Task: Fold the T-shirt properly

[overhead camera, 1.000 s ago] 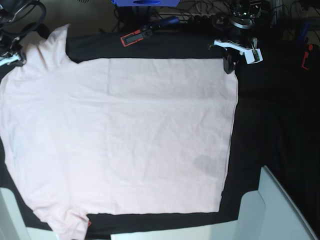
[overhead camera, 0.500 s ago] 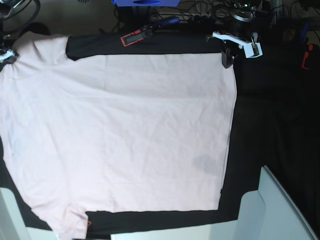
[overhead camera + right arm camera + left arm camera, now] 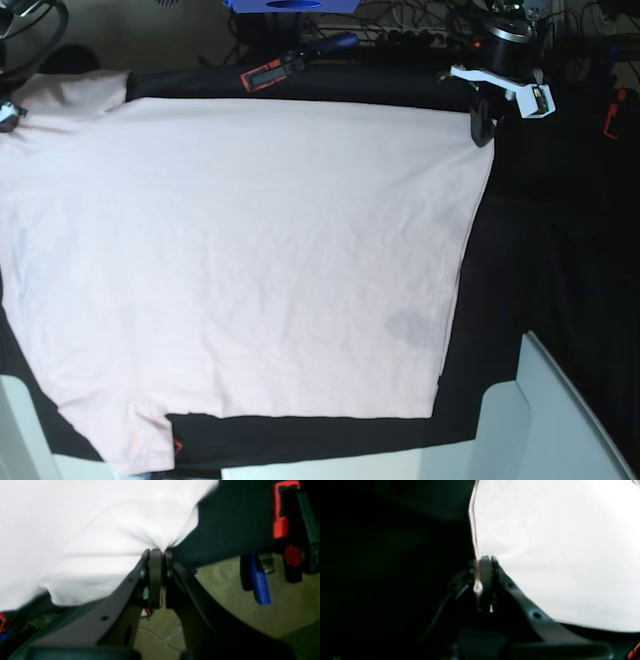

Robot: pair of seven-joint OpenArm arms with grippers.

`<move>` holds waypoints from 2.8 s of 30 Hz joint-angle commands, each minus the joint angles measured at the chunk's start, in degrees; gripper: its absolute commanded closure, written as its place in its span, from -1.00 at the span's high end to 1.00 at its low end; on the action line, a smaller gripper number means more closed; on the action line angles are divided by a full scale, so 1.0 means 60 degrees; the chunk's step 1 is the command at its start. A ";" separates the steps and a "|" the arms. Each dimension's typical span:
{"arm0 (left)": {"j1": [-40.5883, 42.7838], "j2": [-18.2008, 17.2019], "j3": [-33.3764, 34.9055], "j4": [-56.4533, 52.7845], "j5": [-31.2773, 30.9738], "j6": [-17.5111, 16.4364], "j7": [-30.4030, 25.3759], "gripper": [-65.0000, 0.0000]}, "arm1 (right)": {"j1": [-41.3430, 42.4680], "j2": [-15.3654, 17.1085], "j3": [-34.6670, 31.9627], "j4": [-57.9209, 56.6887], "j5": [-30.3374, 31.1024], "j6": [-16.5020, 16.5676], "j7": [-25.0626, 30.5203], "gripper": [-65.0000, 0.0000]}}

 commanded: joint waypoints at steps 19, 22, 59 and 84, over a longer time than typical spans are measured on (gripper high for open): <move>-0.0452 -0.0037 -0.0041 0.0397 -0.0075 0.0051 0.0484 -1.00 | 0.0978 0.0715 -0.1142 0.0140 -0.0035 -0.0012 -0.0328 -1.00; -0.0599 -0.0022 -0.0085 0.0602 -0.0075 0.0051 0.1027 -1.00 | 0.1080 0.0730 -0.1156 0.0140 -0.0035 -0.0012 -0.0328 -1.00; -0.3939 0.0198 0.0032 -0.1112 -0.0017 0.0798 0.2433 -1.00 | 0.3673 0.2077 -0.2372 -0.3845 -0.0035 -0.0012 0.1079 -1.00; -0.5712 0.0535 0.0589 -0.3178 -0.0002 0.0813 0.2433 -1.00 | 0.4553 0.2825 -0.2387 -0.6204 -0.0050 -0.0012 0.2661 -0.61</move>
